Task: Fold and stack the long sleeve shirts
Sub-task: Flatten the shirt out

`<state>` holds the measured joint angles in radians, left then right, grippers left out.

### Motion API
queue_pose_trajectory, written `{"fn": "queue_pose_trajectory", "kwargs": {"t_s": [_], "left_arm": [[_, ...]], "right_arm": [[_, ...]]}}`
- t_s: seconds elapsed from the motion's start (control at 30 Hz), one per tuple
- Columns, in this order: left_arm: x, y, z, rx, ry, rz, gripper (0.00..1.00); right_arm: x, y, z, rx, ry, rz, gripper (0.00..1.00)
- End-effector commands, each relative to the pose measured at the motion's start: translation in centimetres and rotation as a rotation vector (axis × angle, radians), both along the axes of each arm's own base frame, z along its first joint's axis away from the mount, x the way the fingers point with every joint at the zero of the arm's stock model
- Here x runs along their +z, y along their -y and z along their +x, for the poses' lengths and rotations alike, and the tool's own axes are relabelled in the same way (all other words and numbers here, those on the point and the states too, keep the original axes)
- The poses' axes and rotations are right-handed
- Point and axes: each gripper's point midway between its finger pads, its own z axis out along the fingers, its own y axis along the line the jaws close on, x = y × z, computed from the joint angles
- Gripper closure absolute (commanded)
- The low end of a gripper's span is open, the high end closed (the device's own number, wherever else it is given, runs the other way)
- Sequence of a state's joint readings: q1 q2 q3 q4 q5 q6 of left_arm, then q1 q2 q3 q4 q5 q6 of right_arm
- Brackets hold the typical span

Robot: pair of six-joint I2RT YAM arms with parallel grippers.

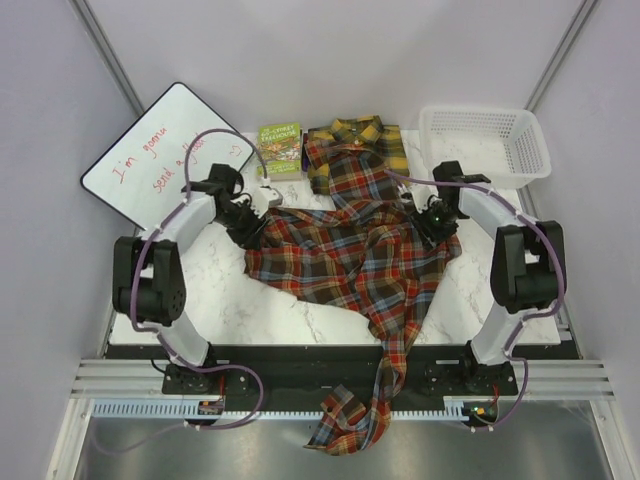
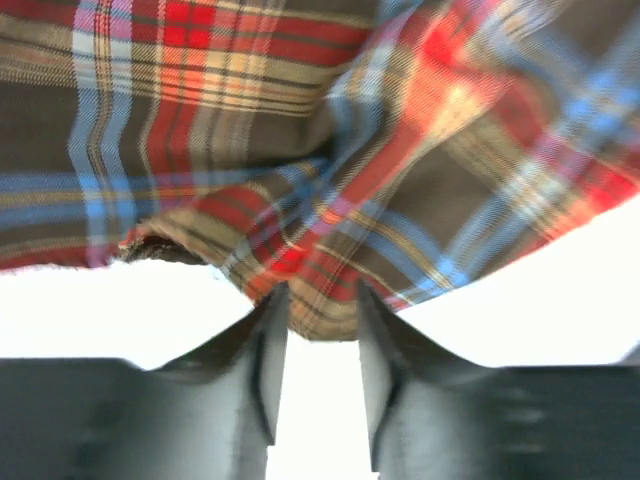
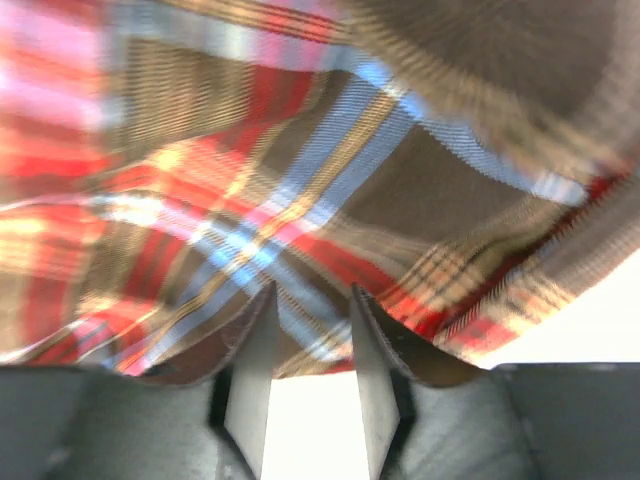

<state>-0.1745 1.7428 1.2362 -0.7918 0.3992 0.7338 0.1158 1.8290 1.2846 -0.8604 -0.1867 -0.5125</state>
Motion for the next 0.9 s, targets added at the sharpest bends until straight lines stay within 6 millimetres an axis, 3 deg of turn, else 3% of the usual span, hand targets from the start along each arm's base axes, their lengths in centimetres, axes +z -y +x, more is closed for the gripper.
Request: {"fn": "queue_pose_trajectory", "kwargs": {"t_s": [0.0,0.03,0.1,0.13,0.17,0.23,0.27,0.3,0.33,0.37,0.4,0.43,0.47,0.5,0.53,0.6,0.63,0.67,0.73,0.77,0.87], "left_arm": [[5.8,0.9,-4.3,0.006,-0.036,-0.262,0.53],[6.5,0.0,-4.8,0.044,-0.042,-0.301,0.51],[8.4,0.5,-6.2,0.046,-0.035,-0.380,0.43],[8.4,-0.7,-6.4,0.104,-0.034,-0.400,0.42],[8.9,-0.8,-6.7,0.121,-0.026,-0.422,0.41],[9.9,-1.7,-7.3,0.185,0.004,-0.449,0.41],[10.5,-2.0,-7.3,0.231,0.007,-0.476,0.40],[11.3,-2.4,-7.4,0.257,0.037,-0.489,0.40],[11.9,-3.6,-7.2,0.317,0.055,-0.509,0.39],[12.3,-4.1,-7.2,0.355,0.060,-0.521,0.38],[12.7,-4.7,-7.2,0.384,0.072,-0.524,0.38],[13.3,-5.6,-7.4,0.420,0.099,-0.523,0.37],[13.6,-6.1,-7.5,0.438,0.107,-0.522,0.36],[13.7,-6.5,-7.7,0.455,0.112,-0.518,0.36],[13.8,-7.2,-7.9,0.488,0.119,-0.503,0.36],[13.9,-8.1,-8.0,0.517,0.127,-0.499,0.36],[13.9,-8.9,-7.9,0.550,0.132,-0.496,0.36],[13.9,-9.2,-8.1,0.561,0.128,-0.498,0.35],[13.7,-9.8,-8.3,0.580,0.111,-0.514,0.35],[13.6,-9.9,-8.3,0.584,0.103,-0.519,0.35],[13.4,-10.1,-8.5,0.581,0.102,-0.518,0.35]], "right_arm": [[8.7,-3.9,0.2,0.089,0.205,0.169,0.55],[9.7,-4.9,-0.1,0.108,0.233,0.188,0.54],[12.0,-8.7,-1.0,0.199,0.302,0.247,0.53],[12.7,-10.2,-1.4,0.197,0.313,0.280,0.53],[13.5,-13.2,-2.4,0.261,0.321,0.329,0.52],[14.5,-17.0,-2.2,0.299,0.373,0.375,0.52],[13.6,-20.2,-3.4,0.369,0.360,0.367,0.52],[13.9,-22.3,-3.1,0.403,0.399,0.378,0.53],[12.1,-25.5,-4.8,0.474,0.361,0.369,0.55],[12.1,-27.5,-4.7,0.505,0.388,0.370,0.55],[11.2,-28.8,-5.0,0.526,0.398,0.338,0.56],[9.0,-31.1,-6.5,0.587,0.373,0.311,0.57],[8.7,-32.8,-6.4,0.609,0.404,0.315,0.57],[7.8,-33.8,-6.5,0.620,0.421,0.287,0.58],[5.4,-35.3,-7.6,0.658,0.396,0.261,0.58],[4.8,-37.7,-7.2,0.671,0.427,0.247,0.57],[2.7,-38.7,-7.8,0.690,0.398,0.223,0.55],[3.1,-39.9,-7.5,0.689,0.414,0.241,0.54],[1.4,-40.9,-7.5,0.693,0.393,0.228,0.52],[1.7,-41.6,-7.2,0.689,0.400,0.240,0.52],[0.8,-41.8,-7.1,0.694,0.387,0.235,0.65]]}}
